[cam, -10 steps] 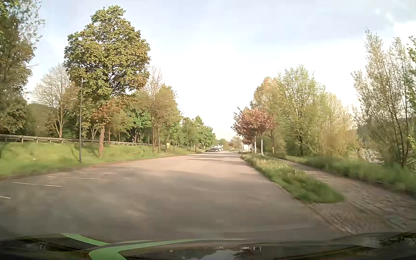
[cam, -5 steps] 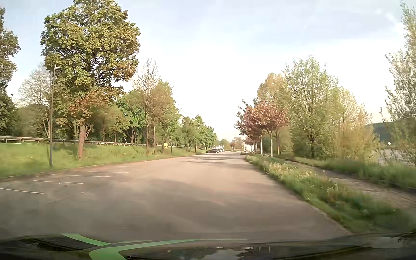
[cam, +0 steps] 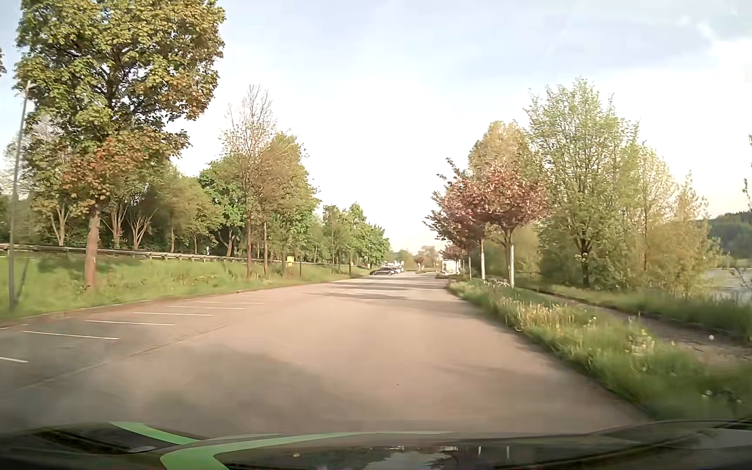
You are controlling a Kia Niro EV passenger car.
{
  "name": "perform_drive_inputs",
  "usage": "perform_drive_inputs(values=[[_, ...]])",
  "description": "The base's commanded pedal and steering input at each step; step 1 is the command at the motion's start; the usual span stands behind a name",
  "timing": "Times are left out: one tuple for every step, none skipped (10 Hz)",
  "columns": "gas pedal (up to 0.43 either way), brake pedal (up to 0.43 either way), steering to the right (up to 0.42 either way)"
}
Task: Follow the waypoints while adhering to traffic rules and regulations
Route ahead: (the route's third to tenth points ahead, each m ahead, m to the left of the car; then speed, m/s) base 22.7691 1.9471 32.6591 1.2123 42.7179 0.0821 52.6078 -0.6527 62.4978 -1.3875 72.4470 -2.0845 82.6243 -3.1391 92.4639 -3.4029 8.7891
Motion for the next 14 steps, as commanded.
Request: perform_drive_inputs(values=[[0.11,0.0,0.011],[0.11,0.0,0.011],[0.11,0.0,0.011],[0.11,0.0,0.011],[0.098,0.0,0.011],[0.098,0.0,0.01],[0.098,0.0,0.01],[0.098,0.0,0.009],[0.098,0.0,0.009],[0.098,0.0,0.009],[0.098,0.0,0.009],[0.098,0.0,0.008],[0.098,0.0,0.008],[0.098,0.0,0.008]])
